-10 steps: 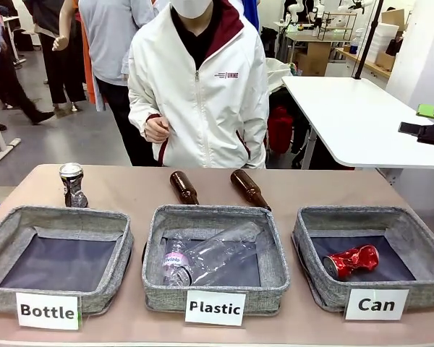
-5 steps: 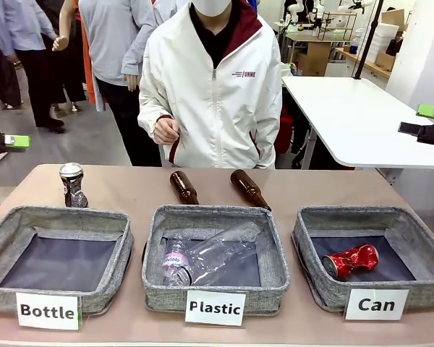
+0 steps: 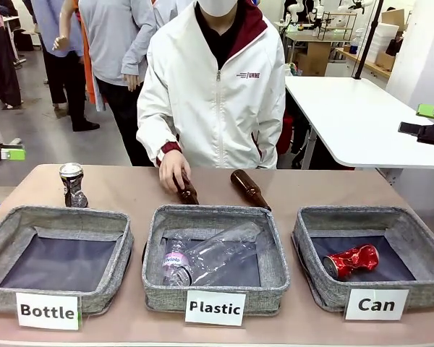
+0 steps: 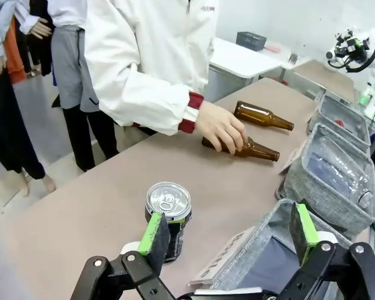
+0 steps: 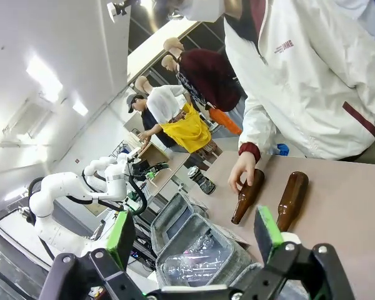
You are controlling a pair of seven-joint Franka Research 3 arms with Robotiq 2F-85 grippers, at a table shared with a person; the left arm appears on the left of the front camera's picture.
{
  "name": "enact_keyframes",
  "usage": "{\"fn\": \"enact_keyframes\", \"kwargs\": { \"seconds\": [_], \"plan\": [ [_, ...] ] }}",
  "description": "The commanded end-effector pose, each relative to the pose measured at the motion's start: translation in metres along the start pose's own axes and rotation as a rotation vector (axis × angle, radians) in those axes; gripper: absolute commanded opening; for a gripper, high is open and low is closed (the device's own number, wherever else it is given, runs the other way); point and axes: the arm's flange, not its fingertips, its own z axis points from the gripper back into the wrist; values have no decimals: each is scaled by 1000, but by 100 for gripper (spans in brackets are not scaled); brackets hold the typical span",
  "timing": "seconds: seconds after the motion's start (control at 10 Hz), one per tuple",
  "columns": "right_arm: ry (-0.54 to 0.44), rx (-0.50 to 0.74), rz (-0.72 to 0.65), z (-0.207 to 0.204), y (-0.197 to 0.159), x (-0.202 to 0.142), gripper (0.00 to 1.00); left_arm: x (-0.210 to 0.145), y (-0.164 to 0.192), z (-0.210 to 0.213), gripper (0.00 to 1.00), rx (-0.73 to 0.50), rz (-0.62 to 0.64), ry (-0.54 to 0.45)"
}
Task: Sort the can waste into the basket.
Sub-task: Pick up the can waste from the table and place it in the right Fabric basket.
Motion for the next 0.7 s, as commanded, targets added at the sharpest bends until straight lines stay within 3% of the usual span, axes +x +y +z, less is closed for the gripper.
{"fn": "enact_keyframes", "kwargs": {
  "seconds": [0.0,0.2,0.3,0.5,0.6],
  "plan": [
    [19,-2,-16,2,5,5,100,5,-3,-2,100,-1,5,-21],
    [19,-2,-16,2,5,5,100,1,0,-1,100,-2,-1,-1],
    [19,-2,-16,2,5,5,100,-3,21,-5,100,33,-29,-30],
    [19,-2,-16,2,5,5,100,-14,42,-4,100,37,-218,-34],
    [19,-2,-16,2,5,5,100,-24,52,-8,100,9,-326,44]
  ]
}}
